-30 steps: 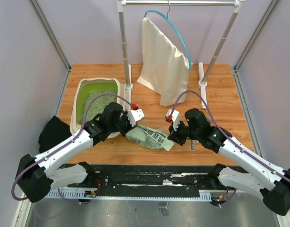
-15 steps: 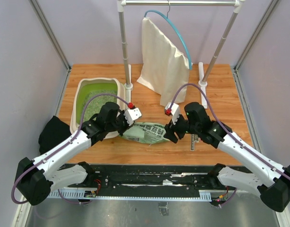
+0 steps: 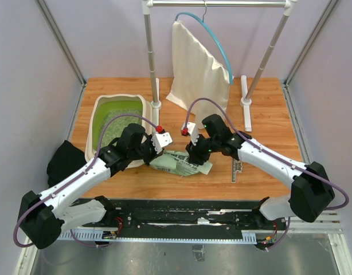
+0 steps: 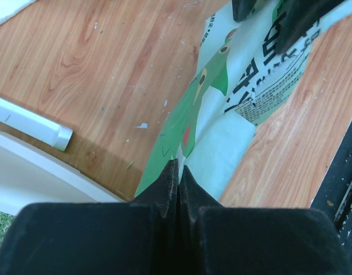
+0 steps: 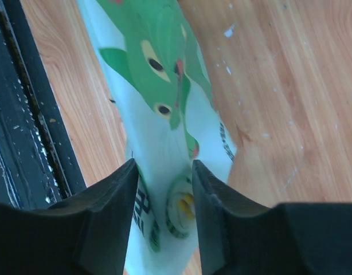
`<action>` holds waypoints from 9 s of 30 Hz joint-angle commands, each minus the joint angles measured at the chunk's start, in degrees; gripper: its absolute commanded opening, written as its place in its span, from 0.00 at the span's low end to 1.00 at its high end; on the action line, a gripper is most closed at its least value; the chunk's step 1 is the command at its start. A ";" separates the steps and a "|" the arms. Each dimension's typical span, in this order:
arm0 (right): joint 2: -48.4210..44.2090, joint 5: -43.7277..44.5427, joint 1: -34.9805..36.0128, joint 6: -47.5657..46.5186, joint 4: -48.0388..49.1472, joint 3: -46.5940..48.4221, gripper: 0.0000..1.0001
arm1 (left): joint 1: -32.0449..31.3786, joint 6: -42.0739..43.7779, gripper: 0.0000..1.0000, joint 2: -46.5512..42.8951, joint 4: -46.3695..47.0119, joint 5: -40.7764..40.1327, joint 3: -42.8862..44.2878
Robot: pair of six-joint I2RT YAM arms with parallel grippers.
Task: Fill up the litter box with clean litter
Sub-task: Close the cat litter bag at the center of the board, then pick up the clamp at the center of the board.
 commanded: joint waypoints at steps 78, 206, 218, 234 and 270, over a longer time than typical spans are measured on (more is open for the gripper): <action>1.11 -8.50 0.10 2.59 25.84 -2.38 0.59 | 0.43 -2.16 0.01 -1.50 4.66 5.61 1.69; -33.27 29.37 -26.76 40.20 -14.35 -21.20 0.60 | 5.18 -3.08 0.37 0.79 15.81 15.00 -5.38; -33.97 22.98 -37.28 41.25 -10.29 -27.87 0.61 | 5.18 -8.59 0.76 -1.62 21.16 17.25 -3.71; -21.39 18.27 -40.07 39.75 2.25 -28.73 0.49 | 5.18 -17.47 0.92 -8.98 27.16 10.13 -6.25; -30.58 3.36 -40.05 40.75 1.55 -30.41 0.01 | 5.18 -60.10 1.00 -25.36 29.74 -0.14 -13.37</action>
